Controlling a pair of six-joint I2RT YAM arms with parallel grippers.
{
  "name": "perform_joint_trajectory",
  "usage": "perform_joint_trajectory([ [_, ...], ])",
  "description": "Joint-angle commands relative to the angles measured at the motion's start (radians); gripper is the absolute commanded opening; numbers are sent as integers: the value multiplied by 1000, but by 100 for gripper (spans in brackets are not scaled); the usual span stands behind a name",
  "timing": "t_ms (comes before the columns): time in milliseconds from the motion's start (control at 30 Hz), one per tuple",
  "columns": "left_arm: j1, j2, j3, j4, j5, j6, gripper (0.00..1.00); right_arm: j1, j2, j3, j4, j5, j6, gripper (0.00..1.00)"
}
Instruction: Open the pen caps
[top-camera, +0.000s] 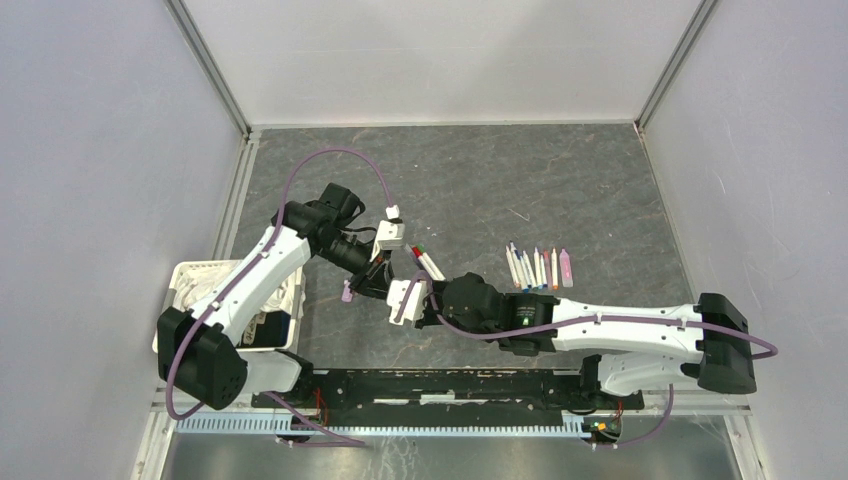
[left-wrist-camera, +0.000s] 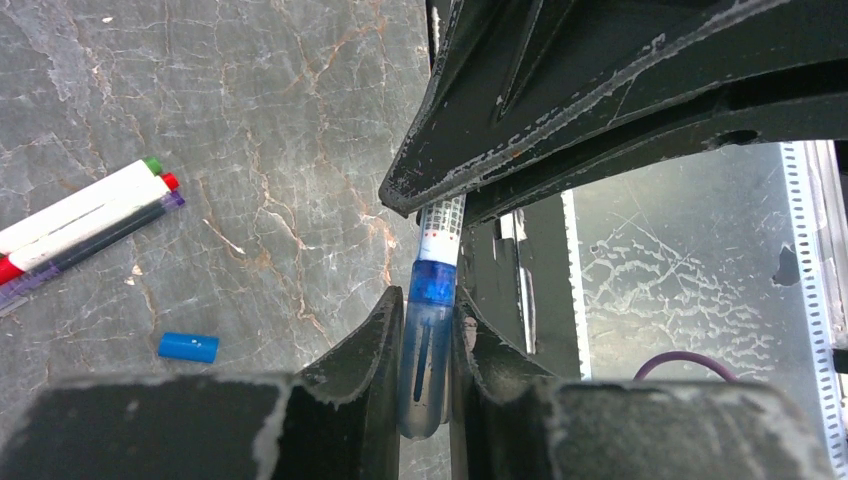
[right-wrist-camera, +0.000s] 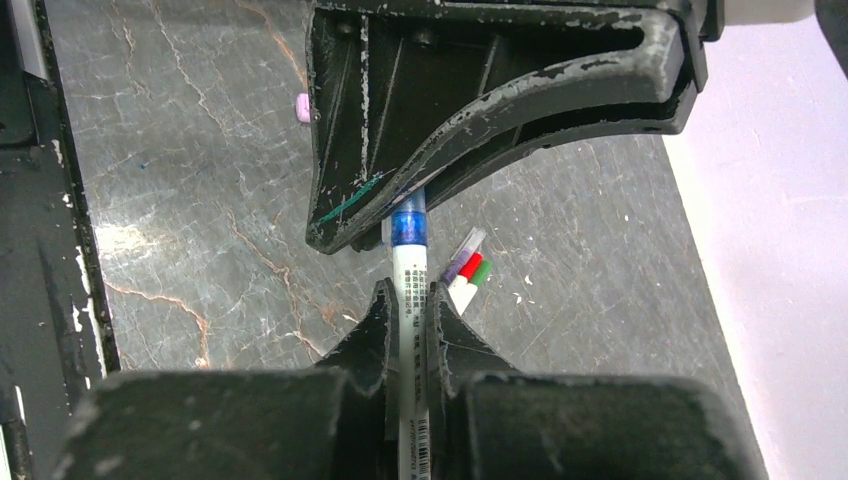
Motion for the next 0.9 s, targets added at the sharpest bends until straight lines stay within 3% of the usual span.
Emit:
perform_joint_trajectory([
  [0, -7, 16, 16, 5, 3, 30, 9, 38, 20, 59, 37, 52, -39, 0],
  [333, -25, 25, 17, -40, -19, 72, 13, 89, 49, 68, 42, 146, -113, 0],
  [433, -27, 34, 20, -39, -10, 72, 34, 95, 63, 80, 42, 138, -117, 0],
  [633, -29, 31, 34, -37, -18, 71, 43, 102, 79, 98, 38, 140, -127, 0],
  [700, -30, 25, 37, -47, -23, 85, 37, 103, 79, 99, 11, 140, -126, 0],
  [800, -30, 20, 38, -59, -48, 109, 12, 103, 79, 95, 0, 140, -125, 0],
  [867, -30, 14, 36, -54, -77, 120, 4, 104, 82, 98, -13, 138, -114, 0],
])
